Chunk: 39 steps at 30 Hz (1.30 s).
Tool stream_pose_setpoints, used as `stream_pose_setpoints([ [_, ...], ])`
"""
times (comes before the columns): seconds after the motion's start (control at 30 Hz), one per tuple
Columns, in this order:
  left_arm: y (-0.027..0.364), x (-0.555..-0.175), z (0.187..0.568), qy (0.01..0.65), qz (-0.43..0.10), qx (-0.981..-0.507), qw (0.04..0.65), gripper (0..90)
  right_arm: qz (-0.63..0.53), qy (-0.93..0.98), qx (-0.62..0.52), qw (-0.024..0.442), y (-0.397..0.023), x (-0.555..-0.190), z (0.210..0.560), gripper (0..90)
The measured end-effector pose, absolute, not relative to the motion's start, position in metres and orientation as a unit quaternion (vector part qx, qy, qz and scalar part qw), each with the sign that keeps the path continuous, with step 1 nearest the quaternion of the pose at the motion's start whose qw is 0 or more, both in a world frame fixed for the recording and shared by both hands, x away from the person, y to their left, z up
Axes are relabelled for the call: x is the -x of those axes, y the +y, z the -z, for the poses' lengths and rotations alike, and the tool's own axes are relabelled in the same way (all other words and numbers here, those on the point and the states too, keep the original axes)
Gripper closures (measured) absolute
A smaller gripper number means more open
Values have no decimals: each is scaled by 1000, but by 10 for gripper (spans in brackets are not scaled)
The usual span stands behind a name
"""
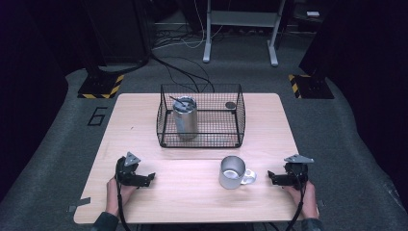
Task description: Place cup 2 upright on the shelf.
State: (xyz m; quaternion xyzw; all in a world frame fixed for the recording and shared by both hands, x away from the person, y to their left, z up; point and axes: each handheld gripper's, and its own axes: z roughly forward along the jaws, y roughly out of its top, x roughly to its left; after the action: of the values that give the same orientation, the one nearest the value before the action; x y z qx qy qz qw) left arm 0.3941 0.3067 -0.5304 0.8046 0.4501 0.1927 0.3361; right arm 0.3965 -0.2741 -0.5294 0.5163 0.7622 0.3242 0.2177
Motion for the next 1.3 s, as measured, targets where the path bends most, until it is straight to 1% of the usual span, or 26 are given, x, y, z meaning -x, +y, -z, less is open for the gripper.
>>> stream_pose_setpoints([
  [0.17, 305, -393, 532, 456, -200, -798, 339, 0, -317, 763, -517, 223, -273, -394, 528, 0],
  [0.33, 305, -393, 531, 457, -201, -799, 335, 0, -348, 762, -510, 196, -273, -388, 522, 0],
  [0.53, 304, -393, 531, 459, -200, -799, 334, 0, -379, 768, -483, 181, -265, -381, 505, 2],
  [0.8, 304, -393, 531, 459, -200, -798, 335, 1, -407, 783, -441, 164, -249, -369, 479, 3],
  [1.07, 304, -393, 531, 460, -200, -798, 335, 1, -424, 804, -390, 147, -222, -361, 456, 0],
  [1.3, 304, -393, 531, 461, -200, -797, 335, 1, -430, 823, -348, 131, -198, -362, 444, 0],
])
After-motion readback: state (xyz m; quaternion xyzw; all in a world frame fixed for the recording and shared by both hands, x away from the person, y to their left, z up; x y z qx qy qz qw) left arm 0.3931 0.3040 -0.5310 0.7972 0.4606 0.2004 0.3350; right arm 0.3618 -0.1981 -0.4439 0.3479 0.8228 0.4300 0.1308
